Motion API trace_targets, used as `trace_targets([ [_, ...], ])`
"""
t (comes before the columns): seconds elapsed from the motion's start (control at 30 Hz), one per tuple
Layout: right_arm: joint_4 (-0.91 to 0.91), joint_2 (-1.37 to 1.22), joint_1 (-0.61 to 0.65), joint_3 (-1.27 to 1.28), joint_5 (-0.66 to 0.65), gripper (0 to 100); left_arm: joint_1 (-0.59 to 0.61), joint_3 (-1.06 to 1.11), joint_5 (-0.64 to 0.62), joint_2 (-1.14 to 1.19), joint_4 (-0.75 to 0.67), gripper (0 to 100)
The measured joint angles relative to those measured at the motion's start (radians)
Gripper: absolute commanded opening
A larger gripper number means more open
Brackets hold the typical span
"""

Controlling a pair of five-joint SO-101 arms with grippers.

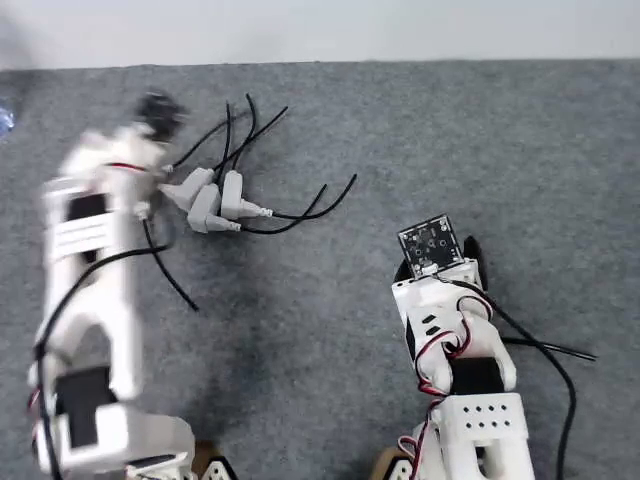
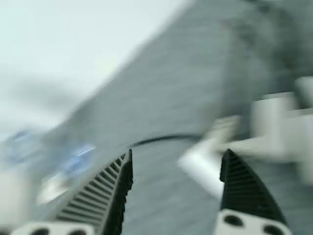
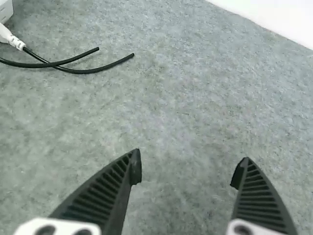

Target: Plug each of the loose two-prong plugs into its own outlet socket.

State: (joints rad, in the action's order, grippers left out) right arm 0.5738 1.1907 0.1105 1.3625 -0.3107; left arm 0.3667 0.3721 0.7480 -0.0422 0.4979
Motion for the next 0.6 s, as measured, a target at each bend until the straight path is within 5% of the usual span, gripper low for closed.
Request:
trace_targets([
  [0.1, 0.000, 0.000, 0.003, 0.000, 0.000, 29.5, 0.203, 0.006, 0.037, -0.135, 0.000, 27],
  [0.27, 0.000, -0.002, 0.003, 0.000, 0.000, 29.5, 0.520, 0.068, 0.276, -0.164, 0.000, 27],
  [0.6, -0.037, -0.008, 0.000, 0.044, -0.003, 29.5, 0.845, -0.129, 0.548, 0.147, 0.000, 28],
])
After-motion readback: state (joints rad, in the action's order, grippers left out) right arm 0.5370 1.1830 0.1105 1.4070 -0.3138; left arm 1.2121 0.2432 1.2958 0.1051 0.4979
